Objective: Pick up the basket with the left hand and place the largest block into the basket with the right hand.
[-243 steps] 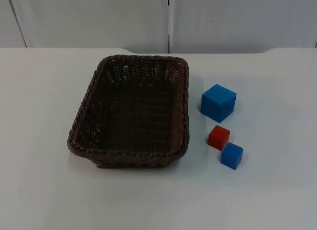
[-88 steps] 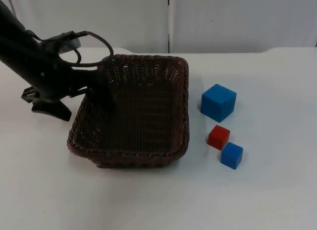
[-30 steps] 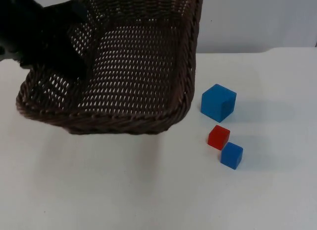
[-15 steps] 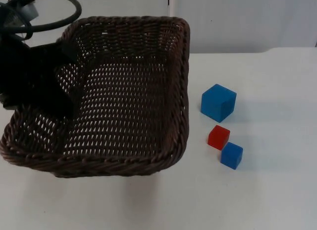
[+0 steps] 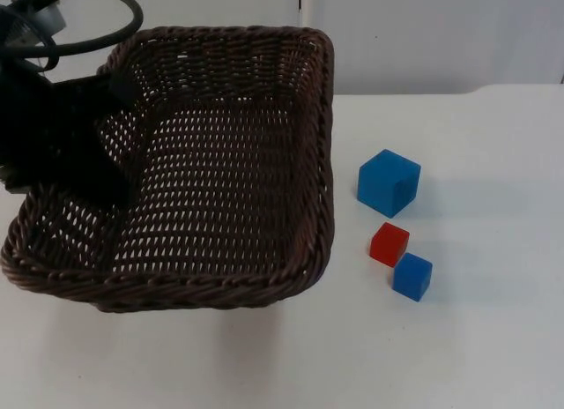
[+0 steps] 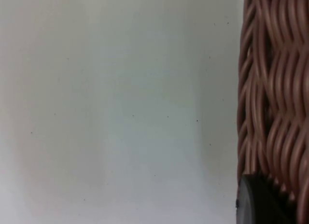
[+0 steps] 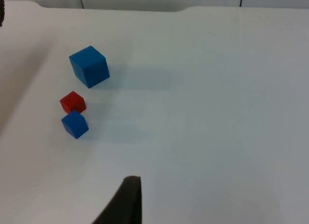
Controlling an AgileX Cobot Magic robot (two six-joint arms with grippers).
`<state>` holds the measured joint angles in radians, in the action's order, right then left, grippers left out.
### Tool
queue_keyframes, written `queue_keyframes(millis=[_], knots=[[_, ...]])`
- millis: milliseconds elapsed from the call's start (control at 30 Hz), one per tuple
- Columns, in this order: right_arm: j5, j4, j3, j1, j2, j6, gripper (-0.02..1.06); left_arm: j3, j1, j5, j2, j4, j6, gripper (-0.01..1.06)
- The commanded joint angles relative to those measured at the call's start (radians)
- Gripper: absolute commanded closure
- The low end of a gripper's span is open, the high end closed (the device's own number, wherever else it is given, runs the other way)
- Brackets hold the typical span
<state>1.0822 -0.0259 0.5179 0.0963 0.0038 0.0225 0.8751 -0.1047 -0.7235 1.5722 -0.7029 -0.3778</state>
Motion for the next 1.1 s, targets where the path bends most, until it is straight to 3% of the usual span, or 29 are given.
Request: queue_keyframes(millis=[0, 267, 667, 1067], knots=[[-0.009, -0.007, -0.001, -0.005, -0.004, 0.002, -0.01, -0.003, 0.000, 0.003, -0.017, -0.022, 0.006, 1.05], [-0.113, -0.035, 0.041, -0.005, 0.036, -0.006, -0.01, -0.003, 0.000, 0.000, -0.017, -0.027, 0.006, 1.05], [-0.348, -0.074, 0.145, -0.005, 0.442, 0.017, -0.01, -0.003, 0.000, 0.000, -0.017, -0.034, 0.006, 1.05], [-0.382, -0.084, 0.350, -0.005, 0.894, 0.049, -0.01, -0.003, 0.000, 0.000, -0.017, -0.049, 0.006, 1.05]])
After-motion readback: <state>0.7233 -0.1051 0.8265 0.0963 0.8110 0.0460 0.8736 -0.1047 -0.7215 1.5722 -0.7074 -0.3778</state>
